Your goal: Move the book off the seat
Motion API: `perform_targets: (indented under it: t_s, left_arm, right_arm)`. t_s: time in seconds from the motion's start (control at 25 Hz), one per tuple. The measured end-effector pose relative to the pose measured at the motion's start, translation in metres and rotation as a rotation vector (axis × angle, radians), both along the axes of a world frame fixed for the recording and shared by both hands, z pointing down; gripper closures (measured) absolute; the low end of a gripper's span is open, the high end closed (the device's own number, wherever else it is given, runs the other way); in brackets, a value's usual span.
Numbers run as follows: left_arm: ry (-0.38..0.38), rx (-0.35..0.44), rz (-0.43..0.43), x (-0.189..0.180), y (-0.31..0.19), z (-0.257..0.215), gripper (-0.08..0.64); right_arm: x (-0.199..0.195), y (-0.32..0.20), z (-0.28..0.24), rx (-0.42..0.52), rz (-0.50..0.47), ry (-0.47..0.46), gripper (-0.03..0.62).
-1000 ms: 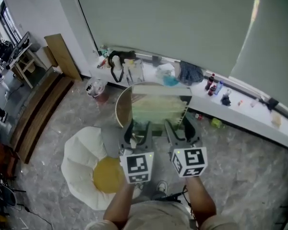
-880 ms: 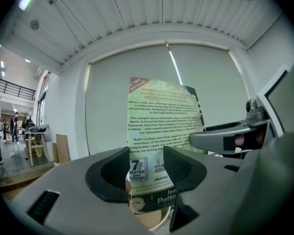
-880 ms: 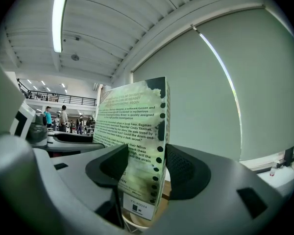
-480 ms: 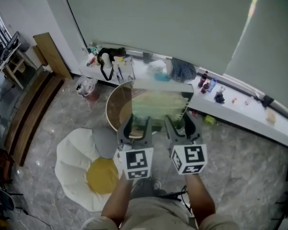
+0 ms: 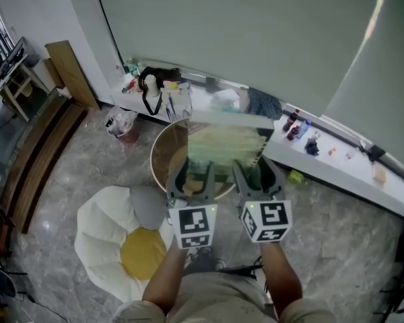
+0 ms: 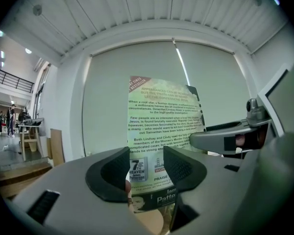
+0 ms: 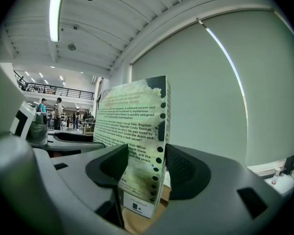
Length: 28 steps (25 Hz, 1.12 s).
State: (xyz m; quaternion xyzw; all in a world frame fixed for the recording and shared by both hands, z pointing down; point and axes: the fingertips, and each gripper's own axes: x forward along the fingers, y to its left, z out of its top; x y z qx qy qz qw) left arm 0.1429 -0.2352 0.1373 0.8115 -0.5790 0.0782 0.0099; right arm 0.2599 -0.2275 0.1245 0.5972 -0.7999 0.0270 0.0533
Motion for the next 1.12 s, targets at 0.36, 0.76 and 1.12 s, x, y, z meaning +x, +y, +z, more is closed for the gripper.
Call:
perform_targets:
  t_s: [0.36, 0.76, 1.12]
  left_arm:
    - [0.008, -0.05, -0.021, -0.024, -0.052, 0.023, 0.337]
    - [-0.045, -0.172, -0.137, -0.016, -0.125, 0.093, 0.339]
    - [-0.072, -0.388, -0.226, 0.0, -0.177, 0.207, 0.339]
  right_arm:
    - [-0.024, -0.055, 0.021, -0.047, -0.02, 0.021, 0.341]
    - [-0.016, -0.143, 0.098, -0.185, -0.131, -0.02, 0.341]
    - [-0.002, -0.207, 0.217, -0.412, -0.223, -0.031, 0.341]
